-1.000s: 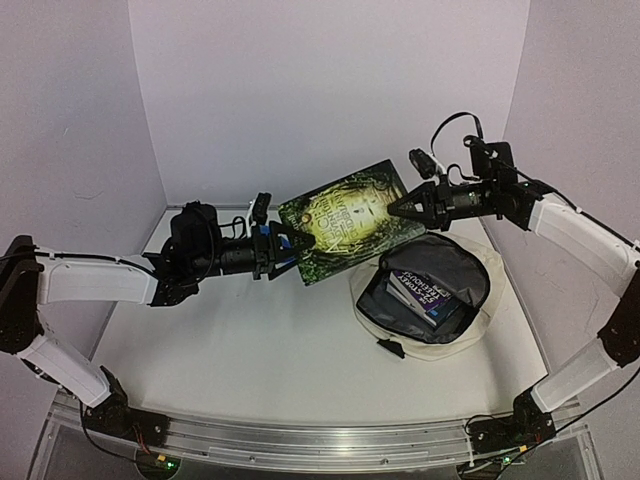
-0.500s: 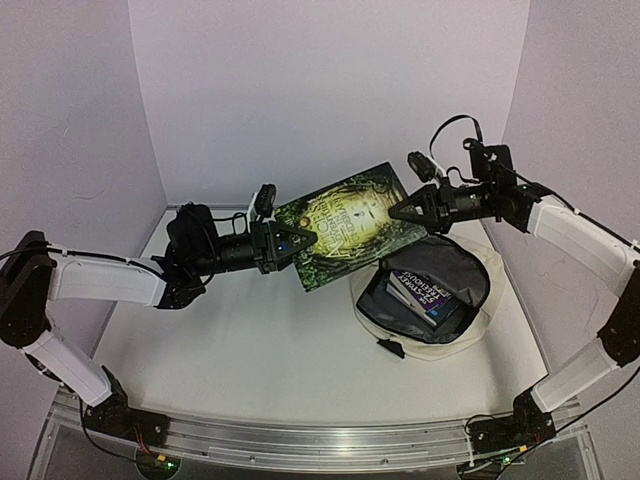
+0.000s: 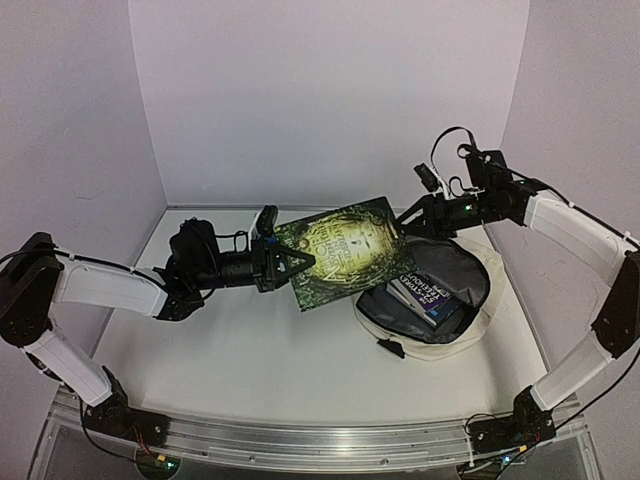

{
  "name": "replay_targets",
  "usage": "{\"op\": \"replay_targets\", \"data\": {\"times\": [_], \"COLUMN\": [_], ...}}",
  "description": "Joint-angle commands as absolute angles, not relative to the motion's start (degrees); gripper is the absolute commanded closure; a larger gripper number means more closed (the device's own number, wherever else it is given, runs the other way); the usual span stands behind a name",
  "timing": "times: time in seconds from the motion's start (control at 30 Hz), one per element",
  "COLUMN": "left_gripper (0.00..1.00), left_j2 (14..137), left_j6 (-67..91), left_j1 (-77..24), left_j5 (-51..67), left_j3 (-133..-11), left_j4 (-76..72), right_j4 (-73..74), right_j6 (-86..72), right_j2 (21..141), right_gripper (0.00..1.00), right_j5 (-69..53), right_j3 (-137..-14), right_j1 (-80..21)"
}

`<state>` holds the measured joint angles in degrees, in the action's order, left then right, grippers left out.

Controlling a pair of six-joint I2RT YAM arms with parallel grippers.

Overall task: Pack the student bag
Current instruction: Pick up the book from the center of the board.

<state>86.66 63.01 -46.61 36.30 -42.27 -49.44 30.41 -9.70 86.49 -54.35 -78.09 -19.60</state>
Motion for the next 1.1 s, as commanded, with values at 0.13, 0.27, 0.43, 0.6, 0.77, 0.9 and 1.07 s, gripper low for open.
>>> {"op": "replay_targets", "data": {"times": [0.13, 0.27, 0.43, 0.6, 0.77, 0.9, 1.07], "left_gripper": [1.00, 1.00, 1.00, 1.00, 1.00, 1.00, 1.00], "left_j2": [80.33, 79.12, 78.95, 79.25, 78.39, 77.16, 74.43], "left_j6": [58.61, 57.83, 57.85, 58.27, 58.45, 58.70, 58.95], "left_j1": [-46.85, -46.85, -46.85, -46.85, -46.85, -46.85, -46.85], "left_j5": [36.26, 35.59, 34.44, 34.39, 33.75, 33.37, 31.78], "left_j3": [-42.90, -42.25, -41.22, -41.02, -40.17, -39.27, -37.01], "left_j4": [-49.72, -48.15, -48.04, -48.10, -47.67, -46.44, -43.46], "right_j4": [40.01, 41.07, 41.03, 40.78, 39.99, 38.18, 37.78], "right_j6": [12.81, 16.93, 18.95, 21.06, 22.42, 23.33, 21.79], "right_j2": [85.56, 86.31, 88.34, 92.25, 95.97, 97.70, 97.43], "right_gripper": [0.40, 0.41, 0.44, 0.45, 0.43, 0.56, 0.94], "right_j5": [-24.88, -17.44, -10.93, -5.76, -1.45, 3.26, 3.12], "right_j3": [-74.98, -72.20, -70.55, -70.90, -69.99, -69.35, -70.01], "right_j1": [-19.57, -19.65, -20.42, -20.88, -21.64, -22.81, -26.86]}}
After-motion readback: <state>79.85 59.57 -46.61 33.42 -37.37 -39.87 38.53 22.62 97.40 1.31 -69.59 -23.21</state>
